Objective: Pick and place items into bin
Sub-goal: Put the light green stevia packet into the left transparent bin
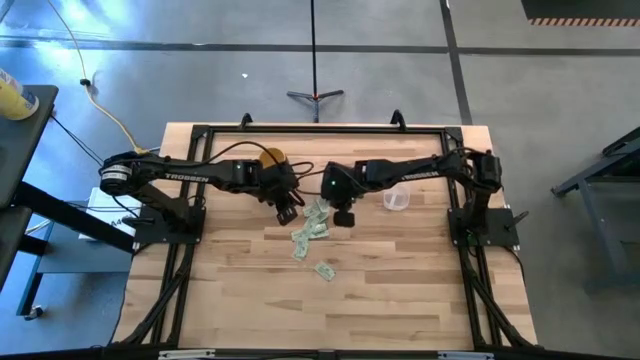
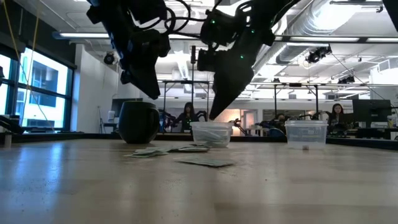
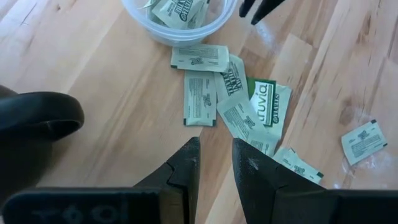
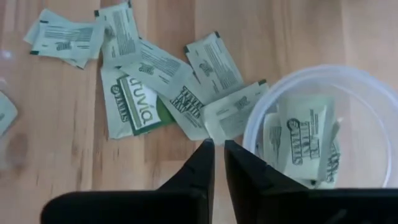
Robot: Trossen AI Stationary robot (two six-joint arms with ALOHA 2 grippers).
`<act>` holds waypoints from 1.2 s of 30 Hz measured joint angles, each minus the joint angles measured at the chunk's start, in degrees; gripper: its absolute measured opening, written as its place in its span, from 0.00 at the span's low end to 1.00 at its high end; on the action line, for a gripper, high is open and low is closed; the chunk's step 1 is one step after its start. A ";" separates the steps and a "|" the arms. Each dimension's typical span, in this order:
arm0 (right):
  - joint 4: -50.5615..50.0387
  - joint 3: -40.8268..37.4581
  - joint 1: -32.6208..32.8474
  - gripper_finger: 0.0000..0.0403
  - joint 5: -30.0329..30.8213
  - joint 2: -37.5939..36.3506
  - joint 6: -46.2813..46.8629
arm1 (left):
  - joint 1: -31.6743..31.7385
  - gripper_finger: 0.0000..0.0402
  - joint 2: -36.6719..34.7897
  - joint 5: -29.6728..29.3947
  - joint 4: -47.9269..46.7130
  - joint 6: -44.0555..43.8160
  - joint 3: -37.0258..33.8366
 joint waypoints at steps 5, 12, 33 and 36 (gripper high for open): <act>-0.06 0.00 0.19 0.02 -3.13 0.18 0.23 | 0.00 0.32 0.00 -0.12 0.04 0.04 0.00; 0.27 -0.07 0.44 0.02 -3.80 4.54 1.71 | 0.00 0.32 0.00 -1.31 0.02 0.07 0.00; -6.78 0.14 -4.41 0.00 -1.83 -0.54 -3.60 | 0.00 0.32 1.18 -0.48 4.11 3.42 0.00; -9.97 0.02 -2.72 0.01 1.57 -3.47 -6.99 | -0.02 0.32 3.71 0.85 10.00 9.77 0.00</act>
